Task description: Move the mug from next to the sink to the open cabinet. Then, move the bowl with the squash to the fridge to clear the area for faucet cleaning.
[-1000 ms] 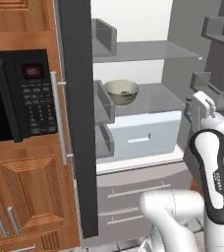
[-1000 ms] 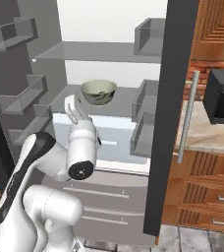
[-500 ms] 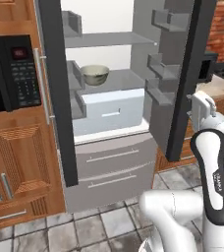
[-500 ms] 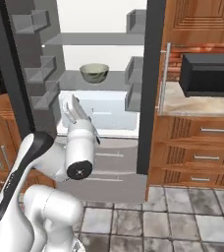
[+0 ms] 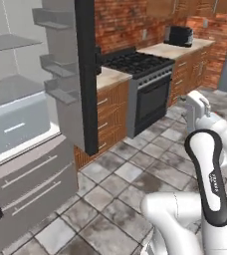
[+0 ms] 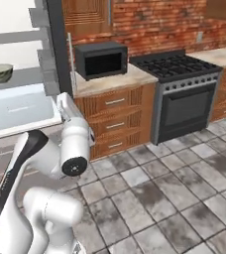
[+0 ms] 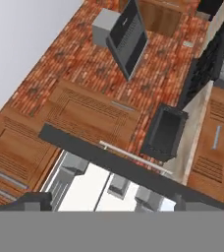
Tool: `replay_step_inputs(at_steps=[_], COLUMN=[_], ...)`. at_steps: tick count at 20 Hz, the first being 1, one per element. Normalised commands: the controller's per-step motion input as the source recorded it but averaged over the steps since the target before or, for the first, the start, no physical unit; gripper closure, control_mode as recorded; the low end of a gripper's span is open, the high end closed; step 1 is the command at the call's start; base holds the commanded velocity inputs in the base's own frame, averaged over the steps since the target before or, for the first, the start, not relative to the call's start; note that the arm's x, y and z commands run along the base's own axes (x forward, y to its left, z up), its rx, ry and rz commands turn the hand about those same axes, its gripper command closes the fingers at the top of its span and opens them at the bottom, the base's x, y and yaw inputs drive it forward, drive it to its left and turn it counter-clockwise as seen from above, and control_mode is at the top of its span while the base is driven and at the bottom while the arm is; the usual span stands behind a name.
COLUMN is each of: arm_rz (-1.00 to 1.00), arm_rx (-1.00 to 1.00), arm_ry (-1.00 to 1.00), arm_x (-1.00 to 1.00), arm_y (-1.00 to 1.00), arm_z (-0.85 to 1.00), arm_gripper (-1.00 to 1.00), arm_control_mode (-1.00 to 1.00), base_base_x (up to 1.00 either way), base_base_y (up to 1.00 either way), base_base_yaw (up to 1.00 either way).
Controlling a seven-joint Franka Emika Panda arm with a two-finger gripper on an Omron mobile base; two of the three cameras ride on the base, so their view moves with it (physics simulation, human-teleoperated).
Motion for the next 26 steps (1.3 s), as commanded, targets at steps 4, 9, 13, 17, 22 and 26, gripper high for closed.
replay_step_inputs(at_steps=[4,9,13,17,22,26], arm_rz=[0.0,0.0,0.0,0.0,0.0,0.0], arm_rx=[0.0,0.0,0.0,0.0,0.0,0.0], arm_ry=[0.0,0.0,0.0,0.0,0.0,0.0], arm_x=[0.0,0.0,0.0,0.0,0.0,0.0], arm_y=[0.0,0.0,0.0,0.0,0.0,0.0], arm_z=[0.0,0.0,0.0,0.0,0.0,0.0], arm_gripper=[-1.0,-1.0,-1.0,-1.0,-1.0,-1.0], arm_control_mode=[1.0,1.0,1.0,1.0,1.0,1.0], base_base_x=[0.0,0.25,0.78,1.0,1.0,1.0], base_base_y=[-0.56,-0.76,-0.73,-0.32,-0.01,0.44], base_base_yaw=[-0.94,-0.83,-0.66,-0.26,-0.16,-0.48])
